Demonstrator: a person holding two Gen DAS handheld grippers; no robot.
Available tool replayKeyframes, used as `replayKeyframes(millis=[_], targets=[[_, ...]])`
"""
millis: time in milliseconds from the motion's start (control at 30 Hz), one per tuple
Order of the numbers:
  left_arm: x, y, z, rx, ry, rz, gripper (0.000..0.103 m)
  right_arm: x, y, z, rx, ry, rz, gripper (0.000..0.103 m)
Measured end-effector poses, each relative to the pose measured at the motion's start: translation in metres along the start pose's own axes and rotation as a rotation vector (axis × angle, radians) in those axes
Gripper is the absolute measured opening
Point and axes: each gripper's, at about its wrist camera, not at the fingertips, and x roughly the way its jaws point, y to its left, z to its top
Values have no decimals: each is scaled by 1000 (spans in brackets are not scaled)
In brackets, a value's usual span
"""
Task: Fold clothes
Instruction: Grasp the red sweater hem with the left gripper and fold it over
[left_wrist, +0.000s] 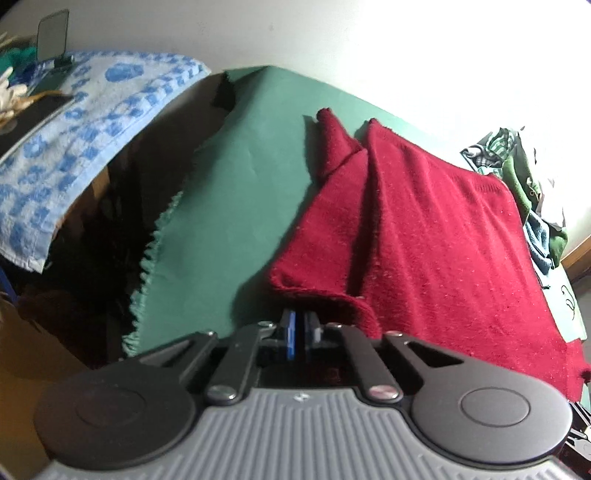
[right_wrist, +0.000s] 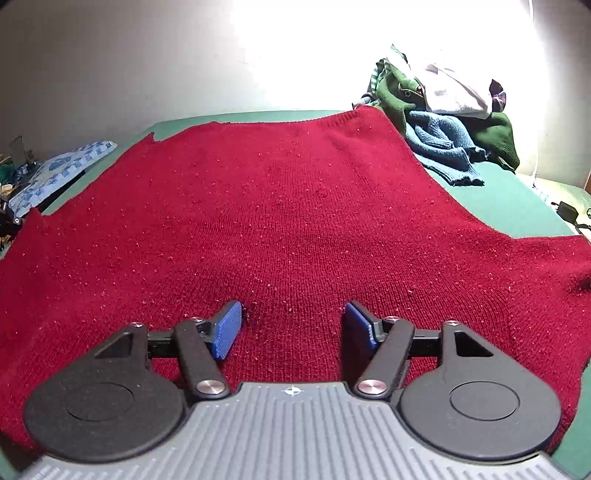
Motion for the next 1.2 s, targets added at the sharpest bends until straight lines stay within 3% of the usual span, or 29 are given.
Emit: replayKeyframes(millis=[167,433,633,667,700,733,833,967,1033,1100,1200], targets=[[-2,-34,1,115,-46,-46,0,1,3,2,-4,12,-4,69],[20,-81,-11,246,-6,-109,0,2,3,2,-7,15,-2,71],[19,-64,-20,242,6,-143,2,2,1,6,7,39,0,71],[18,-61,-20,238,8,-146,3,3,-2,10,25,53,6,67],[17,-57,-20,235,11,-149,4,3,-9,18,67,66,31,62],[15,-54,-20,231,13,-153,4,4,-16,29,126,68,86,50],[15,-56,-25,234,20,-158,4,9,-11,74,230,42,294,48],[18,-66,-36,247,48,-169,3,27,49,134,68,-30,473,47],[20,-74,-44,280,70,-163,5,48,88,154,-16,13,530,47],[15,-81,-53,343,34,-131,5,72,125,167,-94,54,573,47],[12,-81,-56,363,25,-118,5,113,168,179,-155,106,587,47]])
